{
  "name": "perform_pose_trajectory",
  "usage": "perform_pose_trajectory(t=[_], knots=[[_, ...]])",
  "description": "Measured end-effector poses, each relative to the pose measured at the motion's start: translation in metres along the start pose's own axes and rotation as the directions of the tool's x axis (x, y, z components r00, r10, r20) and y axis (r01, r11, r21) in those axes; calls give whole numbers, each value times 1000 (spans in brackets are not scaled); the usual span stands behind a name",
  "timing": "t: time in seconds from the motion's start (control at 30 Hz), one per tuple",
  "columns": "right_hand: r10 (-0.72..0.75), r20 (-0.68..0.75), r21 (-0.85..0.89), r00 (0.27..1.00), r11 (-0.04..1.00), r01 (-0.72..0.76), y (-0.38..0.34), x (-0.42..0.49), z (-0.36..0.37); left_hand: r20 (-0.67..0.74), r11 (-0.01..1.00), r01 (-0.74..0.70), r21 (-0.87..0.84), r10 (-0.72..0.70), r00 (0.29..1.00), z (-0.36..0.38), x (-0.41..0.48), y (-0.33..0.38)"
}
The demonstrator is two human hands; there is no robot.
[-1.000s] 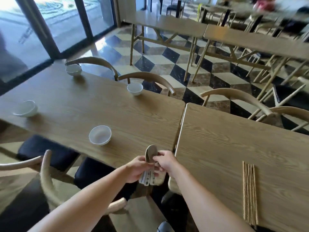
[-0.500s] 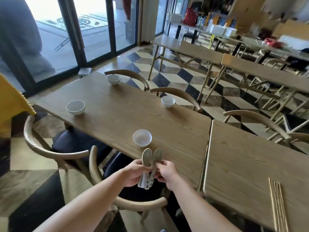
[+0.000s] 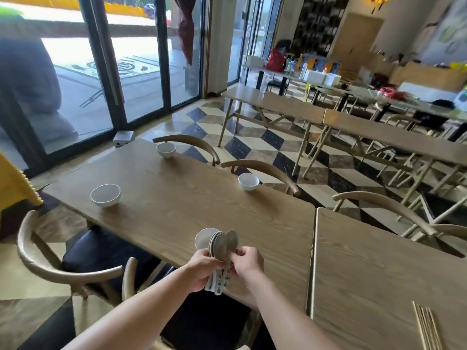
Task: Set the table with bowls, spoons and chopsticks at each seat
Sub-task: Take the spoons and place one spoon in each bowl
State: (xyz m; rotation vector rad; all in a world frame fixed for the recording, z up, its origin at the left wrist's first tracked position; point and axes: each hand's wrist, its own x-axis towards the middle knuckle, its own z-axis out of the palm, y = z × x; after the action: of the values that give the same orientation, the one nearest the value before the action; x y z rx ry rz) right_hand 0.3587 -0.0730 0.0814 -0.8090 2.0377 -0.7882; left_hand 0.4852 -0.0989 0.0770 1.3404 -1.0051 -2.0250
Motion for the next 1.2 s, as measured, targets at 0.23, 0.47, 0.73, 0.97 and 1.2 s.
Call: perform_pose_trajectory(t=[0.23, 0.47, 0.73, 0.97, 1.2], knots=[[10, 51, -144, 999, 990, -3, -5, 44, -20, -31, 997, 76, 21, -75, 997, 23, 41, 12], [141, 90, -89, 986, 987, -133, 40, 79, -28, -31, 964, 245, 106, -243, 969, 22, 72, -11], [319, 283, 77, 905, 933, -353, 41, 101, -30, -120, 948, 319, 2, -316, 941, -39, 115, -1], [403, 311, 81, 861, 891, -447, 13, 119, 14, -43, 928, 373, -22, -373, 927, -105, 153, 26], [424, 299, -15, 855, 898, -440, -5, 132, 45, 10, 888, 459, -8, -459, 888, -153, 189, 47]])
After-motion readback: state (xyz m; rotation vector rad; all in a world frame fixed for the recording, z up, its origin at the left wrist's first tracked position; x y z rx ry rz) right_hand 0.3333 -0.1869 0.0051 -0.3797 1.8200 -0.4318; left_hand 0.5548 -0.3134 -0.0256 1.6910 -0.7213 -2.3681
